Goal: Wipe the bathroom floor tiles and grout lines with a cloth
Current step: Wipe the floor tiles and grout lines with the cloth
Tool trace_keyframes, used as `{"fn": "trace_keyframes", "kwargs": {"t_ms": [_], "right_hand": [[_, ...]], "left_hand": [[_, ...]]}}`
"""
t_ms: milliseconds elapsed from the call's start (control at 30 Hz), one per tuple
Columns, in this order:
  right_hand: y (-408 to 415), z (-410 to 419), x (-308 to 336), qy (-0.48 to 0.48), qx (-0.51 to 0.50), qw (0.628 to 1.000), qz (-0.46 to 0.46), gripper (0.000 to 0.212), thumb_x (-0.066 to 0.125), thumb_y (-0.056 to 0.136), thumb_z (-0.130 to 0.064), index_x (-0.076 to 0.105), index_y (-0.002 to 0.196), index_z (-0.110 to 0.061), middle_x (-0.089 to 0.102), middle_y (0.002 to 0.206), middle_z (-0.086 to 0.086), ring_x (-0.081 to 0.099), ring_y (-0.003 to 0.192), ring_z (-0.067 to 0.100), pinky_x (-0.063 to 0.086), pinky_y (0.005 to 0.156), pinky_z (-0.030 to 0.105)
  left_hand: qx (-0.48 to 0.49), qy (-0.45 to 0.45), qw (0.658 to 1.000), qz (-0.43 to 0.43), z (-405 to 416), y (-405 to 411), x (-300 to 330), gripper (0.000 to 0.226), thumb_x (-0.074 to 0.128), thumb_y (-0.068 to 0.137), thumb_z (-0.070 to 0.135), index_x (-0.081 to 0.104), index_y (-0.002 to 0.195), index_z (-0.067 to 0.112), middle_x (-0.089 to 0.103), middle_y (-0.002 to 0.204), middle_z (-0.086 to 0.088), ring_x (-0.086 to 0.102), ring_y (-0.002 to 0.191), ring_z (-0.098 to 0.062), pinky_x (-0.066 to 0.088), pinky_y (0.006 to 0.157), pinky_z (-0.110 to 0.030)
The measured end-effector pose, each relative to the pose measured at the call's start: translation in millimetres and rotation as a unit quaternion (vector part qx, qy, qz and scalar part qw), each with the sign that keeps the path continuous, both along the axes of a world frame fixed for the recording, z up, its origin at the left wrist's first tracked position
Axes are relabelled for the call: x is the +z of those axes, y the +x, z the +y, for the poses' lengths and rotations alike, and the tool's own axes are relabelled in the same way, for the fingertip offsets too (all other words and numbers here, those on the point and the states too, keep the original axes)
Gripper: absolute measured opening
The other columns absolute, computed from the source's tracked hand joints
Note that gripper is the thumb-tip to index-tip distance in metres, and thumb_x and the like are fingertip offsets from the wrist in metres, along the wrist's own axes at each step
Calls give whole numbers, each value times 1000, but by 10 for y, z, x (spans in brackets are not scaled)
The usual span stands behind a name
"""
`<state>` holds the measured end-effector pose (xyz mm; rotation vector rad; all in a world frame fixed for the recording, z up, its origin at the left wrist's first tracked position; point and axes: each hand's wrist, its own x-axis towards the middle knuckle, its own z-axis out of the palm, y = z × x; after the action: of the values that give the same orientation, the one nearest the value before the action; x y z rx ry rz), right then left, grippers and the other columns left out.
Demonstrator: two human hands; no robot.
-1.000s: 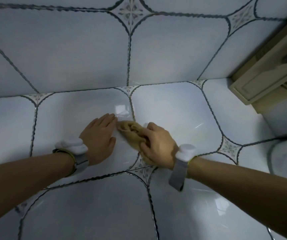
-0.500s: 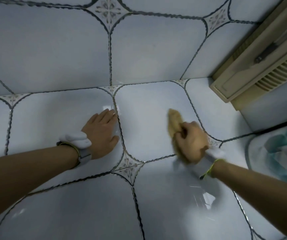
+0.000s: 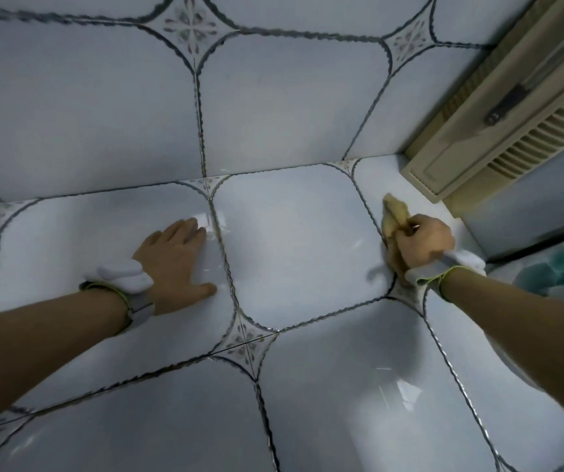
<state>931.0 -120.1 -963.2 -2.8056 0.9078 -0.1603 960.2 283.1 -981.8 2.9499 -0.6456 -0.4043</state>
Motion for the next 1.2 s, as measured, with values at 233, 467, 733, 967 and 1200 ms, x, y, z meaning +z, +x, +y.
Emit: {"fn": "trace_keyframes", "kwargs": {"t_ms": [233,467,733,967,1200], "right_hand": [[936,905,-237,29,-6,999,-26,16,53,89,-25,61,98,-14,60,114,15,60,102,37,46,86,39],[957,2396,-288,114,405,907,-6,28,58,80,-25,64,107,-19,56,94,12,60,79,37,34,66,29],[958,287,197,25,82,995,47,20,55,86,-33,63,87,-14,69,94,14,64,89,37,45,71,32],[599,697,-25,7,81,997,-6,24,54,87,-26,65,103,-12,61,108,18,60,97,39,45,79,38],[-213,1668,-163,89,444,892,0,16,57,84,-26,60,98,-18,50,89,2,55,73,28,42,63,33]], "left_hand": [[2,-13,1000,-1,-31,4,7,107,55,73,71,11,151,13,6,160,-2,8,146,-21,17,117,-36],[-7,-30,999,-24,-26,7,31,105,59,68,73,25,147,12,19,157,-6,22,142,-25,28,113,-38],[-13,-20,999,-28,-12,-4,-23,106,57,71,71,18,149,11,14,158,-4,15,145,-24,21,116,-36],[-31,0,999,-20,-34,23,20,106,56,71,73,20,148,9,15,157,-6,16,144,-26,26,113,-38],[-37,-7,999,-8,113,60,189,101,58,75,68,21,148,9,20,157,-6,25,142,-23,26,114,-35]]}}
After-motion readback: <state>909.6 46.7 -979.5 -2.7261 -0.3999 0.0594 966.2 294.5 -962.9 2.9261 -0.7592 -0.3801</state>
